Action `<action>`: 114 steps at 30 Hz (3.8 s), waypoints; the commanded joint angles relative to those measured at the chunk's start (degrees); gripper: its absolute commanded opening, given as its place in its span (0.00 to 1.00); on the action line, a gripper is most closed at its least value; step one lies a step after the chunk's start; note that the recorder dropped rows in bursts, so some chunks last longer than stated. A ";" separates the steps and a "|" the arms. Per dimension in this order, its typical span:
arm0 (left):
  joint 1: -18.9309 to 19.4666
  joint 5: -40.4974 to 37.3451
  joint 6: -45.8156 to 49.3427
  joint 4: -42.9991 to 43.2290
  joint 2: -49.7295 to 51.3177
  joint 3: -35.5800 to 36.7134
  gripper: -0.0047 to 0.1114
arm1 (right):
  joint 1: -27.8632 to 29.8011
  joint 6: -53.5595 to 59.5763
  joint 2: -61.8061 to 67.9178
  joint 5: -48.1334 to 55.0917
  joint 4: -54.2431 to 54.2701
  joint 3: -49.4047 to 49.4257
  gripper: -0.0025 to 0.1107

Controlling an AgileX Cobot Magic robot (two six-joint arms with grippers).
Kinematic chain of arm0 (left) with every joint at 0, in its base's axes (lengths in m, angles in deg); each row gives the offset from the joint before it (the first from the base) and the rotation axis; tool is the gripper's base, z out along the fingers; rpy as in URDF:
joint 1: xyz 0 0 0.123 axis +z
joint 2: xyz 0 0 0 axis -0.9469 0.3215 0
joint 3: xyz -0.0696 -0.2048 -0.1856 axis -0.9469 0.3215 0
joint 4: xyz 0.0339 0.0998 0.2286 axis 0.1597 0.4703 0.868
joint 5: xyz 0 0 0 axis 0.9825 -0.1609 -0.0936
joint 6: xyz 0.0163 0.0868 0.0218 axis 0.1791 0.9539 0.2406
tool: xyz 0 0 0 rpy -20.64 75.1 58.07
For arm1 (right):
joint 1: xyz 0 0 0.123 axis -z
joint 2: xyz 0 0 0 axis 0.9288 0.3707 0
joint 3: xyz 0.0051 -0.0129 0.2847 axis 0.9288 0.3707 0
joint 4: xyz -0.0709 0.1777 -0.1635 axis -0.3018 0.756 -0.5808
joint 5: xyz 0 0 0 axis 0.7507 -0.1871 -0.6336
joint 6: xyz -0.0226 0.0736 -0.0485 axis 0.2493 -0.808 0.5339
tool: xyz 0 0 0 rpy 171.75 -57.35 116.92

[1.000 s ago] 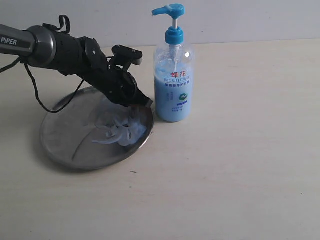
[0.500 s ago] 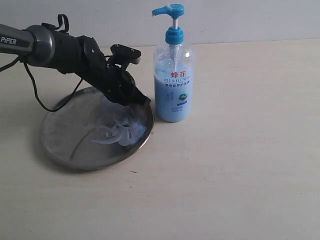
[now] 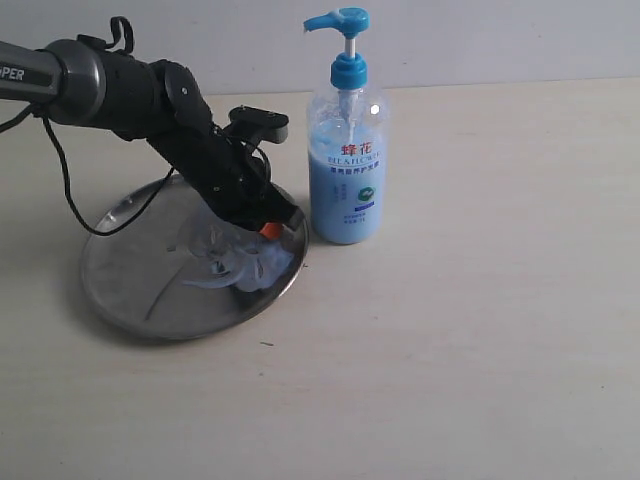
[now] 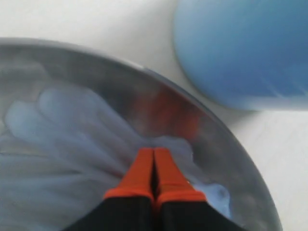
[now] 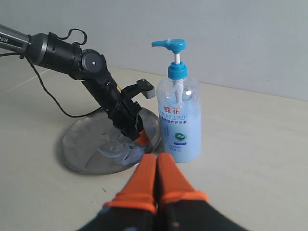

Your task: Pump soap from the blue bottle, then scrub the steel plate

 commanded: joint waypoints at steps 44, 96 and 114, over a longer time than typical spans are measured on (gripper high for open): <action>1.04 6.06 -3.20 3.65 2.40 1.34 0.04 | -0.03 0.22 -0.21 0.12 0.13 0.16 0.02; -1.28 4.75 -3.58 8.30 2.40 1.34 0.04 | -0.03 0.22 -0.21 0.12 0.13 0.16 0.02; 3.19 7.52 -9.59 9.81 2.40 1.34 0.04 | -0.03 0.22 -0.21 0.24 0.13 0.16 0.02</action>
